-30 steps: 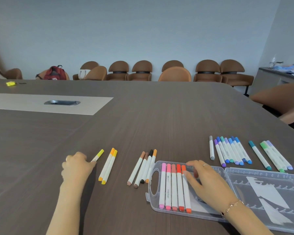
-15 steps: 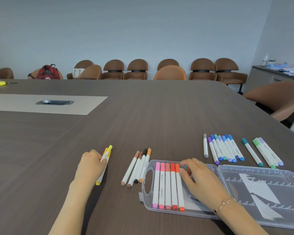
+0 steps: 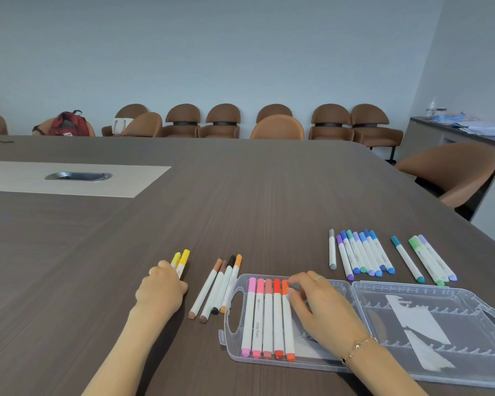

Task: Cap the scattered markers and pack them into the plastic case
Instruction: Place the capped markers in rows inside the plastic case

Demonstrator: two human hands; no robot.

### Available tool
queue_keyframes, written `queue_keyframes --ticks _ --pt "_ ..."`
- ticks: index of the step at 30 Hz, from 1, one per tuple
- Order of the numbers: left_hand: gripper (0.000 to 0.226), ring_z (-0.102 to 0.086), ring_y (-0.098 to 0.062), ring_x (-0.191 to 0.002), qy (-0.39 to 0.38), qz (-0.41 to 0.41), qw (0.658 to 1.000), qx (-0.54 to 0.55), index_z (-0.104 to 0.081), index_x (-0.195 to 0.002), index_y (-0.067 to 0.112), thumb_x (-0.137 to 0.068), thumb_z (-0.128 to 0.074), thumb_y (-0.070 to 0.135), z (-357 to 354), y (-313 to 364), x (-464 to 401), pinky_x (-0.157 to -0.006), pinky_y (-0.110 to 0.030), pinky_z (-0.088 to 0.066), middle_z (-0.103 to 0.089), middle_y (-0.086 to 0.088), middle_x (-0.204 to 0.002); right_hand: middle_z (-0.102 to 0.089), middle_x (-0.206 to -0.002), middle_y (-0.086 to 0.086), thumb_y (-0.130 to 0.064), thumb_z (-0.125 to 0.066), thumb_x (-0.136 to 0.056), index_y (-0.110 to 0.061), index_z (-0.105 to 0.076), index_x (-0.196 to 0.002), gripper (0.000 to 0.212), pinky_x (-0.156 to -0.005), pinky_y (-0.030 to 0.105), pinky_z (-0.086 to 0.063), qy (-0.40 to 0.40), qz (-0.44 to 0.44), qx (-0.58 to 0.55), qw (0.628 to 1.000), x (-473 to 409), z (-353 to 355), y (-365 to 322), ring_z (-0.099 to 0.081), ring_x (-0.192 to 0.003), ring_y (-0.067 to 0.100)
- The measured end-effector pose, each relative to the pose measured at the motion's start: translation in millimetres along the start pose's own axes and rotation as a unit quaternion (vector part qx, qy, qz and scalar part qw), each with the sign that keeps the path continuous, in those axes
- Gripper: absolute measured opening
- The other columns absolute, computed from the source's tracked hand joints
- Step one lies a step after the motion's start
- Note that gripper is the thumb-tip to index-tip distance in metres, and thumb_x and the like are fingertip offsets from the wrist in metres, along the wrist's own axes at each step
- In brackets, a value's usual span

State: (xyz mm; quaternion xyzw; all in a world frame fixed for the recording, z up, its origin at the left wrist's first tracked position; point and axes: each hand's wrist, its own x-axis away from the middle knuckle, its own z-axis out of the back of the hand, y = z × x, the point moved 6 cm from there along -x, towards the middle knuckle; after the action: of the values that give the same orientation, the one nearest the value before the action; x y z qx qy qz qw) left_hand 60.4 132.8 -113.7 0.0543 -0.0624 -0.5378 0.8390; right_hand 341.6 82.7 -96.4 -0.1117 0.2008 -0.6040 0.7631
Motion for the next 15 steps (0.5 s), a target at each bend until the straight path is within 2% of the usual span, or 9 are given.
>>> queue_keyframes --ticks 2,4,5,7,8,10,12,13,15 --pt "0.03 -0.054 -0.027 -0.089 0.0 -0.011 1.0 0.025 -0.042 -0.117 0.0 -0.095 -0.046 0.021 2 1 0 -0.072 -0.03 -0.042 -0.046 -0.007 -0.092 -0.049 -0.121 -0.016 -0.046 -0.035 -0.098 -0.036 -0.043 -0.125 0.03 -0.087 0.012 -0.045 0.007 0.002 0.002 1.0 0 1 0 -0.048 -0.101 -0.001" --pt "0.028 -0.045 -0.024 -0.074 -0.023 -0.01 0.993 0.115 -0.041 -0.123 0.002 -0.098 -0.038 0.013 4 3 0 -0.076 -0.029 -0.044 -0.044 -0.008 -0.093 -0.048 -0.118 -0.016 -0.045 -0.034 -0.098 -0.036 -0.043 -0.126 0.031 -0.084 0.011 -0.043 0.013 -0.001 0.006 1.0 0 3 1 -0.045 -0.096 -0.002" --pt "0.025 -0.045 -0.023 -0.068 -0.052 -0.006 0.981 0.186 -0.041 -0.121 0.002 -0.099 -0.035 0.012 7 4 4 -0.072 -0.027 -0.044 -0.049 -0.01 -0.096 -0.048 -0.116 -0.016 -0.044 -0.035 -0.098 -0.035 -0.043 -0.126 0.031 -0.083 0.009 -0.042 0.017 -0.005 0.0 1.0 -1 4 2 -0.045 -0.095 -0.002" --pt "0.021 -0.053 -0.021 -0.061 -0.13 -0.017 0.914 0.384 -0.045 -0.11 0.002 -0.1 -0.036 0.019 15 12 16 -0.061 -0.025 -0.046 -0.059 -0.009 -0.083 -0.048 -0.108 -0.018 -0.039 -0.039 -0.098 -0.033 -0.048 -0.122 0.027 -0.077 0.002 -0.039 0.037 -0.011 -0.047 0.998 -2 10 3 -0.048 -0.091 -0.002" --pt "0.022 -0.054 -0.018 -0.058 -0.194 -0.034 0.864 0.463 -0.049 -0.106 0.003 -0.1 -0.04 0.022 19 22 29 -0.06 -0.025 -0.047 -0.059 -0.006 -0.075 -0.05 -0.104 -0.017 -0.035 -0.043 -0.098 -0.032 -0.052 -0.117 0.022 -0.073 0.0 -0.039 0.051 -0.013 -0.085 0.995 -3 15 1 -0.05 -0.089 -0.003" --pt "0.022 -0.05 -0.014 -0.055 -0.303 -0.091 0.761 0.566 -0.056 -0.103 0.004 -0.097 -0.049 0.025 27 47 57 -0.054 -0.023 -0.047 -0.055 -0.003 -0.071 -0.055 -0.098 -0.017 -0.028 -0.048 -0.096 -0.034 -0.056 -0.104 0.012 -0.069 0.0 -0.041 0.063 -0.026 -0.186 0.98 -6 24 -3 -0.053 -0.089 -0.004" --pt "0.024 -0.047 -0.01 -0.053 -0.378 -0.126 0.686 0.609 -0.06 -0.105 0.004 -0.094 -0.055 0.026 28 68 82 -0.046 -0.019 -0.042 -0.054 -0.002 -0.074 -0.059 -0.093 -0.02 -0.029 -0.049 -0.096 -0.035 -0.058 -0.098 0.012 -0.064 0.002 -0.043 0.033 -0.046 -0.296 0.953 -9 28 -11 -0.057 -0.087 -0.004" --pt "0.025 -0.046 -0.009 -0.051 -0.401 -0.136 0.676 0.603 -0.061 -0.104 0.005 -0.093 -0.056 0.026 28 77 93 -0.044 -0.018 -0.04 -0.055 -0.001 -0.073 -0.06 -0.092 -0.021 -0.029 -0.049 -0.096 -0.035 -0.059 -0.098 0.012 -0.062 0.002 -0.043 0.016 -0.054 -0.342 0.938 -10 28 -15 -0.059 -0.085 -0.006" --pt "0.024 -0.045 -0.007 -0.049 -0.433 -0.16 0.682 0.567 -0.062 -0.099 0.007 -0.093 -0.056 0.029 23 90 110 -0.043 -0.017 -0.039 -0.056 0.001 -0.069 -0.065 -0.094 -0.016 -0.033 -0.049 -0.096 -0.032 -0.063 -0.101 0.015 -0.062 0.002 -0.044 -0.003 -0.064 -0.403 0.913 -11 29 -20 -0.061 -0.083 -0.009"
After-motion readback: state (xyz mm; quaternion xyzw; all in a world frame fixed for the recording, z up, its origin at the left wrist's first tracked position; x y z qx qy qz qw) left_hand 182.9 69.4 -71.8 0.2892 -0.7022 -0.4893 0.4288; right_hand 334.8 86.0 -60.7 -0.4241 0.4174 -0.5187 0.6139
